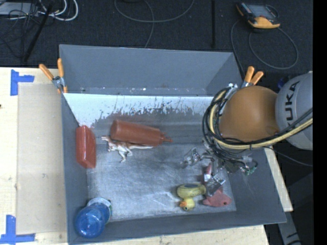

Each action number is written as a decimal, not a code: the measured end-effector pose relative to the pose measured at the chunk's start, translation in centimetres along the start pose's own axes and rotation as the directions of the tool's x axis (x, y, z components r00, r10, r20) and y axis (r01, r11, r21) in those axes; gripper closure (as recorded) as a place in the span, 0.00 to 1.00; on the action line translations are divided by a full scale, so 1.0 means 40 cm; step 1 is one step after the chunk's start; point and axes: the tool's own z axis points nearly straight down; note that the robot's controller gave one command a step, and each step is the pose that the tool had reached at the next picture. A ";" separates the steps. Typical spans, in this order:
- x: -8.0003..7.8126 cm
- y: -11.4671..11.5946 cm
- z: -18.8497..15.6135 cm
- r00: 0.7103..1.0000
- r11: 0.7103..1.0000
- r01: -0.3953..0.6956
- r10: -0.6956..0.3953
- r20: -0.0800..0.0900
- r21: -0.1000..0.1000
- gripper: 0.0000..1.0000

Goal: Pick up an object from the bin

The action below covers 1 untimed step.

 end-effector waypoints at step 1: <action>0.014 0.000 0.017 1.000 1.000 0.017 -0.017 -0.001 -0.001 0.00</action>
Offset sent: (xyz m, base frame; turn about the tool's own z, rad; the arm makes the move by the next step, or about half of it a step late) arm 0.0360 -0.0790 -0.0628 -0.4046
